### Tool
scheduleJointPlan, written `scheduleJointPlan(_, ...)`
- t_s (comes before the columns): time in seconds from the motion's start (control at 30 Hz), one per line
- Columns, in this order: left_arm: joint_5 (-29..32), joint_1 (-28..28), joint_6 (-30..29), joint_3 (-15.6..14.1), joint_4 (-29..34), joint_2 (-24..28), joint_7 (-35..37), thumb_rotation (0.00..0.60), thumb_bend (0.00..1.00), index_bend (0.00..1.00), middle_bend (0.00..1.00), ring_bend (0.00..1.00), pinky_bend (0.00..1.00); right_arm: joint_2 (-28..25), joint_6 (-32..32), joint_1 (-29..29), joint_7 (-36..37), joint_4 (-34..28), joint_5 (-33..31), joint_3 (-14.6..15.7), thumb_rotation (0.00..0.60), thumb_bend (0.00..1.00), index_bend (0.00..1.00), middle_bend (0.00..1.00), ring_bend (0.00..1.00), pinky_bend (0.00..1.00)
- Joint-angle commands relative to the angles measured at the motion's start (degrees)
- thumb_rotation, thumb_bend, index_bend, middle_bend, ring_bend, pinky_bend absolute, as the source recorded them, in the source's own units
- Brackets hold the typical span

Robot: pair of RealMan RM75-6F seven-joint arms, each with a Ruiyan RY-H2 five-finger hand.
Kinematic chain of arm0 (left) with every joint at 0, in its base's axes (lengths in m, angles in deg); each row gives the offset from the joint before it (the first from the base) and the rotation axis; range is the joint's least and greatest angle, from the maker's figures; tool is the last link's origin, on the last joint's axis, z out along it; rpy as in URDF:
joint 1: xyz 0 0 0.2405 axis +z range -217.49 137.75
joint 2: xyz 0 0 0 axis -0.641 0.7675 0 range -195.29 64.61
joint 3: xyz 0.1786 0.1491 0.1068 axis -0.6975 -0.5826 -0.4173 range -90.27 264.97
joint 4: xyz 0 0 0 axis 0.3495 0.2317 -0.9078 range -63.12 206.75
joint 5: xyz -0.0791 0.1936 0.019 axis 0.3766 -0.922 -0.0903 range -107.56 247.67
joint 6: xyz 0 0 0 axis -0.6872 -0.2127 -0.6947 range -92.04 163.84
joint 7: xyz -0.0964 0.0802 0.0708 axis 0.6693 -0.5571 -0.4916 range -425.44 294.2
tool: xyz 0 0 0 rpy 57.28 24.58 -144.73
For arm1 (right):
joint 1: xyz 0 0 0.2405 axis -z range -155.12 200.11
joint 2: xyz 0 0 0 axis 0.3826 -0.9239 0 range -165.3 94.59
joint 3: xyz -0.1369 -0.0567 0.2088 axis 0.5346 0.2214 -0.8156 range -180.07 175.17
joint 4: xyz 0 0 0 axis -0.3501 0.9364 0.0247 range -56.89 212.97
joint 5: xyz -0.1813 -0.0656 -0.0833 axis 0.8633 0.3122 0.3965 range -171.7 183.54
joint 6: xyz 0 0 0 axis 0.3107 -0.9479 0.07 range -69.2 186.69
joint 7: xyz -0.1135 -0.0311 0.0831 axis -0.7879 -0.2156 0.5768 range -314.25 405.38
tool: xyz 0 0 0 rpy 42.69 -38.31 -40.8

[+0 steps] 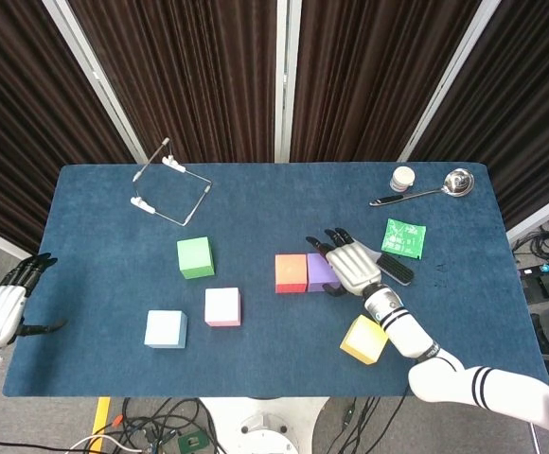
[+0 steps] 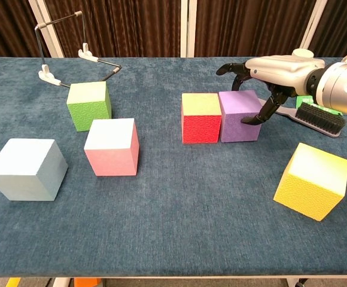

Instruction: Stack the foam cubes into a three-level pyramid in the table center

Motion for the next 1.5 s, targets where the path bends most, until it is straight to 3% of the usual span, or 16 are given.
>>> scheduleJointPlan(0.03, -0.1, 0.0, -0.1, 0.0, -0.1, -0.1, 0.0, 0.6, 0.01, 0.11, 0.07, 0.02, 0.15, 0.0, -0.1, -0.1, 0.0, -0.1, -0.1, 0.0, 0.6, 0.28, 0.0, 0.37, 0.0, 0.0)
scheduleJointPlan(1.5, -0.2, -0.1, 0.3, -0.4, -0.9, -0.3, 0.8, 0.6, 0.01, 0.11, 0.07, 0.02, 0.15, 1.2, -0.8, -1.7, -2.3, -0.4, -3.6, 0.1, 0.6, 0.28, 0.0, 0.36, 0.0, 0.0)
